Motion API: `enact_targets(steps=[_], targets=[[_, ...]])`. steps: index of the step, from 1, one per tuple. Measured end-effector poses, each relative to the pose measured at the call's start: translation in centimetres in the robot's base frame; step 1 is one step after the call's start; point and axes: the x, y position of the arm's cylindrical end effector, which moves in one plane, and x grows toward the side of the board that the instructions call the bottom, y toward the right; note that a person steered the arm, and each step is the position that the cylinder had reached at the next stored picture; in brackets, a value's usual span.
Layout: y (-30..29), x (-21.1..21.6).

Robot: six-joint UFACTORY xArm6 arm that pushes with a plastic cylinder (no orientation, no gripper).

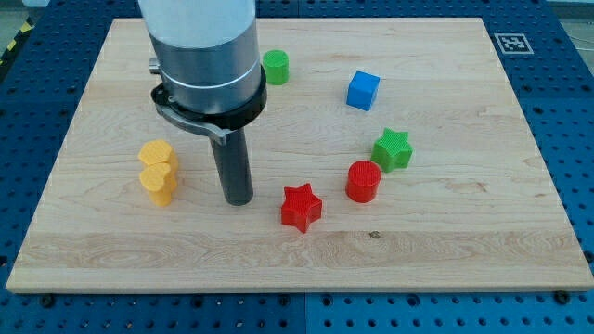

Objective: Move the red star slightly near to the red circle

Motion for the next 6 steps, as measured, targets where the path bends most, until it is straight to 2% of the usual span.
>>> enact_targets(steps=[2, 4, 6], targets=[[0.2, 0.9], [3.7, 1.6], [6.2, -0.3]])
